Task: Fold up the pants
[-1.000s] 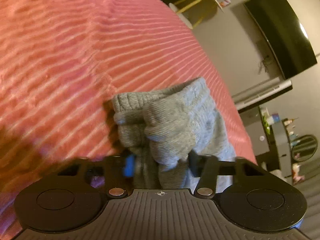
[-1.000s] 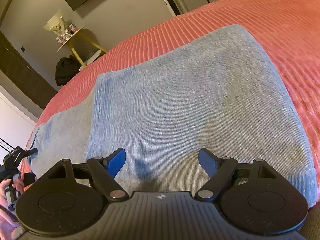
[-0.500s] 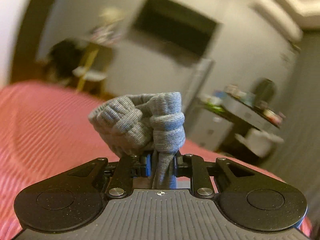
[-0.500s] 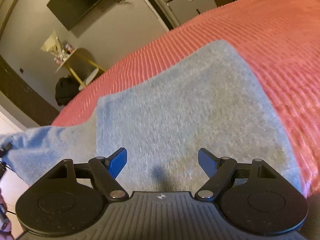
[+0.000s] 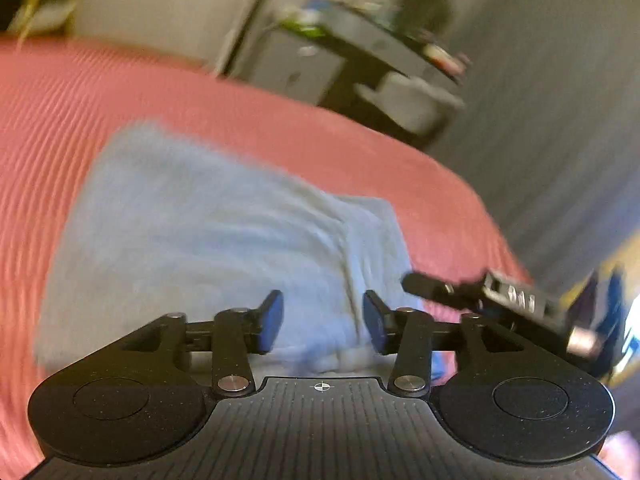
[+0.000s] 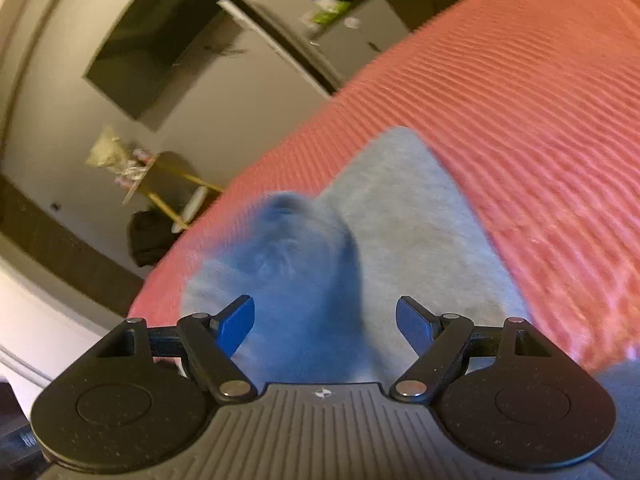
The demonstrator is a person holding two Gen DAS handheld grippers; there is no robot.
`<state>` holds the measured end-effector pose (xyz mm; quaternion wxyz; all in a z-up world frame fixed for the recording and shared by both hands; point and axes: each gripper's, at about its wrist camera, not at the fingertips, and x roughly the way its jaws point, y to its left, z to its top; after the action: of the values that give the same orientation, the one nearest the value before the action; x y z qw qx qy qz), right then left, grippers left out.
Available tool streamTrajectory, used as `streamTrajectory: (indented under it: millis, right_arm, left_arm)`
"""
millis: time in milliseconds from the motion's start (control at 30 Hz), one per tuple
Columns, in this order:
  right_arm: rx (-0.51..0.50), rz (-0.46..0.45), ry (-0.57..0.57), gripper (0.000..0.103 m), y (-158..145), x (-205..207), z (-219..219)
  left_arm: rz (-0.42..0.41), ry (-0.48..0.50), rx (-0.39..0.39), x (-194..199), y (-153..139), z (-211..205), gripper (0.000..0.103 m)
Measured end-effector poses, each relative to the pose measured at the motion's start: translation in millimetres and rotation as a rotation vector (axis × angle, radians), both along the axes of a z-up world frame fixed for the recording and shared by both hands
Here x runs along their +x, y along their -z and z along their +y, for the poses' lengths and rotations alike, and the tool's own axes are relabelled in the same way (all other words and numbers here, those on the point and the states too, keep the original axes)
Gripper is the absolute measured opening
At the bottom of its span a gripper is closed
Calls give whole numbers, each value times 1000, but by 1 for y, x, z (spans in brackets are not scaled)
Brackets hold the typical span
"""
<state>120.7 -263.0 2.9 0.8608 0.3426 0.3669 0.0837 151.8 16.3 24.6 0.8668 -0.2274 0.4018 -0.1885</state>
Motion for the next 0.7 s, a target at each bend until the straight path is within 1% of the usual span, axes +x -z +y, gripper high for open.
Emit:
streamTrajectory:
  millis: [33,67,100,133,200,233,267,300,333,367,400,433,467,500,567,633,667,700]
  right_arm:
    - [28,18,-13,80,3,0,-3]
    - [73,42,-19,80,9,1,-6]
    - [101,61,-16,80,13,2,-9]
    - [129,85,-10,80,19,4,-11]
    - [177,165,-13,80,34,15,-10]
    - [213,198,-27,81,43,20,-8]
    - [232,206,-55,85,49,26,-2]
    - [212,203,-76,87,52,30,4]
    - [184,202,-87,87,52,36,10]
    - [179,203,-94,90,53,42,14]
    - [192,204,-103,91,53,47,18]
    - [208,204,-116,87,54,52,20]
    - [219,201,-116,55,54,55,22]
    - [218,211,-110,43,54,57,22]
    - [282,188,-114,43,55,56,19]
    - [309,168,-116,53,54,54,20]
    - [326,177,-114,67,57,55,19]
    - [343,189,-120,77,60,57,22]
  left_arm:
    - [26,-40,-51,-3,3,18,62]
    - [37,-73,-78,-7,6,34,63]
    - [45,-118,-81,-10,8,50,65]
    - [54,-169,-57,-11,10,64,66]
    - [68,-269,8,-15,15,89,66]
    - [85,-311,10,-17,19,98,66]
    - [109,-335,-27,-19,25,108,66]
    - [131,-343,-71,-19,30,116,66]
    - [142,-342,-94,-18,34,120,66]
    - [144,-334,-94,-15,37,119,66]
    - [143,-322,-73,-9,39,116,66]
    - [147,-304,-42,-6,41,112,66]
    - [149,-284,-27,-7,43,102,65]
    - [151,-263,-22,-11,46,96,65]
    - [145,-226,-30,-13,47,94,65]
    - [137,-180,-31,-20,49,83,65]
    - [127,-151,-31,-24,47,81,65]
    - [116,-116,-30,-26,45,77,65]
